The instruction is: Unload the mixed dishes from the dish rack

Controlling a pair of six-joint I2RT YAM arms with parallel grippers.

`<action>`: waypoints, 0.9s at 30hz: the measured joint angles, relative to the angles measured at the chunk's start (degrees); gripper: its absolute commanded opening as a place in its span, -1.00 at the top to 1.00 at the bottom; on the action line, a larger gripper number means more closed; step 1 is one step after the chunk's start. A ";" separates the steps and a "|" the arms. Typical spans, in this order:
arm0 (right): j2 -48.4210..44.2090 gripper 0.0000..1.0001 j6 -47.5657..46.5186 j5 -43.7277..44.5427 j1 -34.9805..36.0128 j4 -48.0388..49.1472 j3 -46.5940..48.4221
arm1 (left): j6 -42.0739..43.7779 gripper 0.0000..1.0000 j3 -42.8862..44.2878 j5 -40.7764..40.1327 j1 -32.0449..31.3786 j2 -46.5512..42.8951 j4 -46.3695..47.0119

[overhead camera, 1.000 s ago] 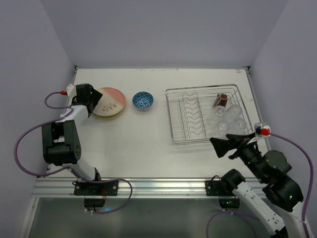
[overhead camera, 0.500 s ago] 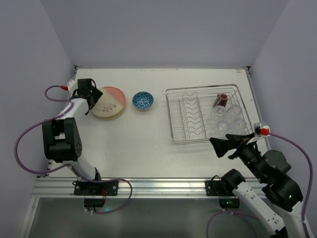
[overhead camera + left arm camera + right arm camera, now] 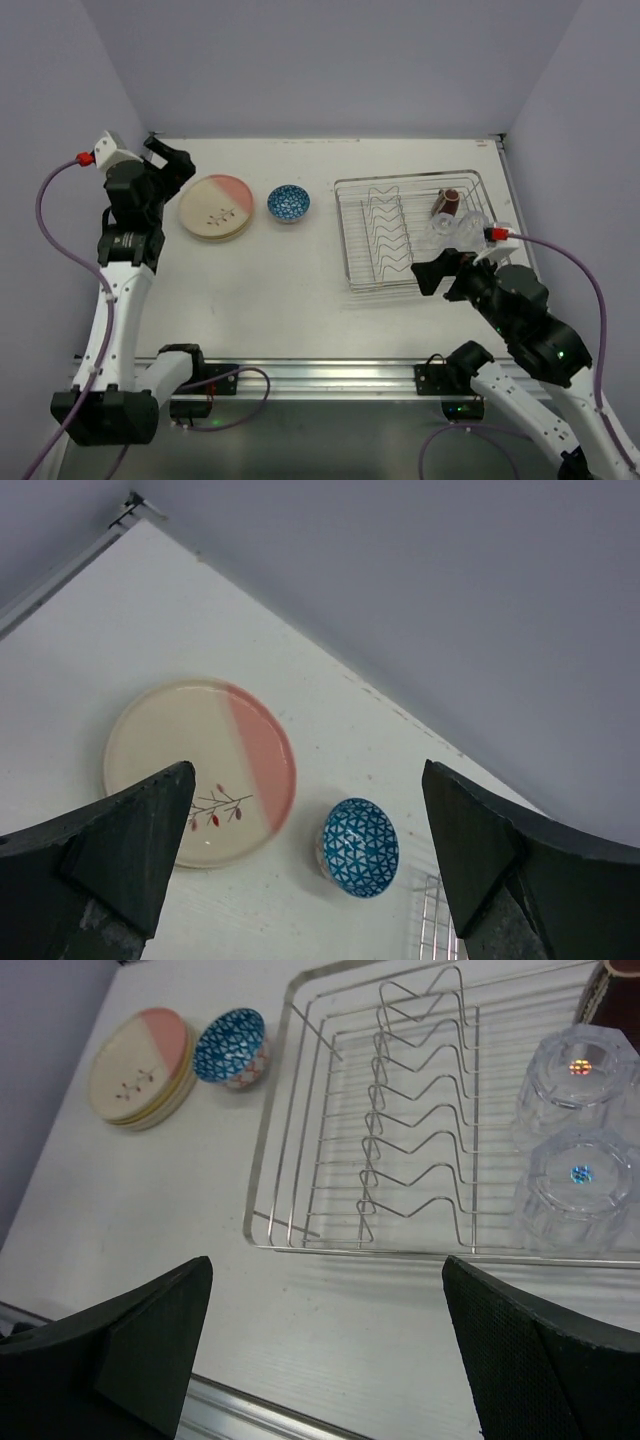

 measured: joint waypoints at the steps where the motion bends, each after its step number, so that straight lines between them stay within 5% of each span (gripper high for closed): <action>1: 3.19 -0.98 0.02 1.22 0.00 -0.44 0.85 | 1.42 -1.00 0.00 1.49 -0.50 -2.23 -0.07; 8: 19.67 -0.98 -1.05 8.96 -0.90 -2.21 8.26 | 9.60 -1.00 -4.44 14.10 -1.49 -9.90 -2.75; 12: 29.18 -0.98 -2.93 9.60 -8.72 -2.43 14.86 | 14.38 -1.00 -10.84 18.99 -3.28 -10.86 -6.03; 20: 51.01 -0.93 -7.17 6.29 -28.59 -2.16 28.17 | 19.82 -1.00 -19.89 13.70 -10.93 -16.24 -10.80; 27: 71.73 -0.90 -9.05 5.31 -32.48 -1.57 40.72 | 21.31 -1.00 -20.04 13.94 -13.18 -16.46 -9.46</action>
